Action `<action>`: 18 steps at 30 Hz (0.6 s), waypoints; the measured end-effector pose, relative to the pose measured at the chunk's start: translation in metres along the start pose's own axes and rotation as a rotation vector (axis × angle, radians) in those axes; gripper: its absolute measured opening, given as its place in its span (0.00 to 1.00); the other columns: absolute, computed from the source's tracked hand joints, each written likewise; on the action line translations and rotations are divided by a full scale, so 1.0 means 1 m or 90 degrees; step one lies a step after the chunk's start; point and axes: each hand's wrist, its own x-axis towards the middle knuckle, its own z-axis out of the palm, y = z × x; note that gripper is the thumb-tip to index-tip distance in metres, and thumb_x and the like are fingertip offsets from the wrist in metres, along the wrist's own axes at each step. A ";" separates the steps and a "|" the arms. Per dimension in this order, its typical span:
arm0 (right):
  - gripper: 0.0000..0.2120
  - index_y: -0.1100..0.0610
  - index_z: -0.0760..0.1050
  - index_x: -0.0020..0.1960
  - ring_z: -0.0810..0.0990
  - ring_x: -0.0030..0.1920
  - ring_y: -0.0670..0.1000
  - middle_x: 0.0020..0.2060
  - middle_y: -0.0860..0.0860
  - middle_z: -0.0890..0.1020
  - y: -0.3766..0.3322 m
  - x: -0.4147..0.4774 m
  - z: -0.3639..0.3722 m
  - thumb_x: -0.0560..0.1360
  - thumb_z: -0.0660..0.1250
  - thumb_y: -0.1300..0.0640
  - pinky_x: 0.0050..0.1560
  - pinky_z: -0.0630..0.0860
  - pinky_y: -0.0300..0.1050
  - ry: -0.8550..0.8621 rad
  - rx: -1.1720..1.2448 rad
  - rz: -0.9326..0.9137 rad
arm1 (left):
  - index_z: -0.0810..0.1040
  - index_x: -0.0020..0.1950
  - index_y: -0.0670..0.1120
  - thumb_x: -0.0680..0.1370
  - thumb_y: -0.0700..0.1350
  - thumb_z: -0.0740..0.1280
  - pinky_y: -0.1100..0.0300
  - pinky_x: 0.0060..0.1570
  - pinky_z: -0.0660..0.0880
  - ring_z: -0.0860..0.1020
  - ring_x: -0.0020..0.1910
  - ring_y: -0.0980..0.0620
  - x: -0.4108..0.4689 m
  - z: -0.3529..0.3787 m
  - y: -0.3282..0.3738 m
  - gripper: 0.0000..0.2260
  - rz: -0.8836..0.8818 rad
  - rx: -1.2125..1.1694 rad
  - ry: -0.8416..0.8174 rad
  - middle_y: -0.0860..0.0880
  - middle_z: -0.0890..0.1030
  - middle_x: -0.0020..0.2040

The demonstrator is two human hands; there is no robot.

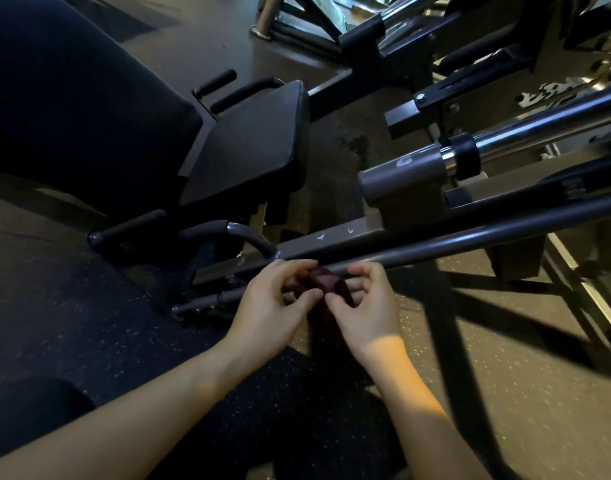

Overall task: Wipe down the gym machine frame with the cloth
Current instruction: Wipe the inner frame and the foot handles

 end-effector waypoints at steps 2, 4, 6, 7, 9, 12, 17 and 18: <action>0.20 0.47 0.71 0.61 0.81 0.52 0.41 0.51 0.45 0.80 -0.002 0.000 -0.002 0.75 0.74 0.61 0.52 0.80 0.39 0.020 0.045 -0.013 | 0.79 0.68 0.55 0.78 0.45 0.73 0.69 0.59 0.76 0.77 0.58 0.64 0.003 0.007 0.002 0.18 -0.002 -0.001 -0.021 0.61 0.77 0.58; 0.18 0.46 0.72 0.60 0.80 0.51 0.37 0.52 0.43 0.80 -0.004 0.000 -0.006 0.76 0.73 0.61 0.49 0.77 0.34 0.039 0.061 -0.029 | 0.78 0.70 0.55 0.79 0.45 0.73 0.68 0.59 0.76 0.76 0.59 0.63 0.006 0.014 0.004 0.20 -0.003 -0.002 -0.026 0.61 0.75 0.60; 0.18 0.45 0.72 0.59 0.78 0.54 0.37 0.53 0.41 0.78 -0.003 0.000 -0.011 0.76 0.72 0.62 0.50 0.75 0.33 0.060 0.034 -0.058 | 0.77 0.71 0.56 0.79 0.46 0.72 0.74 0.56 0.74 0.75 0.58 0.65 0.012 0.021 0.008 0.21 0.023 0.040 -0.028 0.61 0.73 0.61; 0.18 0.44 0.73 0.59 0.78 0.55 0.37 0.54 0.40 0.78 -0.003 0.001 -0.013 0.77 0.72 0.62 0.51 0.75 0.33 0.068 0.020 -0.068 | 0.77 0.70 0.56 0.79 0.46 0.72 0.76 0.53 0.72 0.74 0.57 0.66 0.016 0.023 0.011 0.19 0.035 0.063 -0.026 0.61 0.72 0.60; 0.17 0.46 0.74 0.60 0.80 0.53 0.38 0.53 0.42 0.79 -0.002 0.004 -0.019 0.77 0.70 0.64 0.52 0.77 0.34 0.083 0.052 -0.062 | 0.80 0.63 0.56 0.78 0.46 0.73 0.75 0.49 0.72 0.74 0.54 0.67 0.024 0.027 0.012 0.14 0.038 0.097 -0.006 0.61 0.72 0.57; 0.13 0.50 0.76 0.59 0.84 0.49 0.39 0.51 0.47 0.82 0.003 0.011 -0.025 0.78 0.69 0.63 0.52 0.82 0.42 0.132 0.121 -0.043 | 0.81 0.52 0.53 0.77 0.46 0.74 0.71 0.44 0.69 0.74 0.48 0.64 0.031 0.026 0.003 0.05 0.021 0.137 0.046 0.59 0.74 0.50; 0.04 0.45 0.77 0.46 0.84 0.38 0.40 0.40 0.47 0.84 0.019 0.017 -0.023 0.78 0.70 0.48 0.46 0.85 0.48 0.184 0.057 0.029 | 0.76 0.51 0.53 0.78 0.46 0.72 0.59 0.47 0.75 0.78 0.48 0.56 0.031 0.006 -0.019 0.06 -0.055 0.195 0.101 0.57 0.78 0.46; 0.05 0.46 0.78 0.45 0.84 0.37 0.41 0.39 0.47 0.84 0.020 0.019 -0.021 0.78 0.70 0.46 0.44 0.84 0.47 0.175 0.062 0.051 | 0.76 0.54 0.53 0.78 0.45 0.72 0.55 0.50 0.77 0.78 0.50 0.56 0.030 0.005 -0.021 0.08 -0.045 0.189 0.106 0.58 0.78 0.48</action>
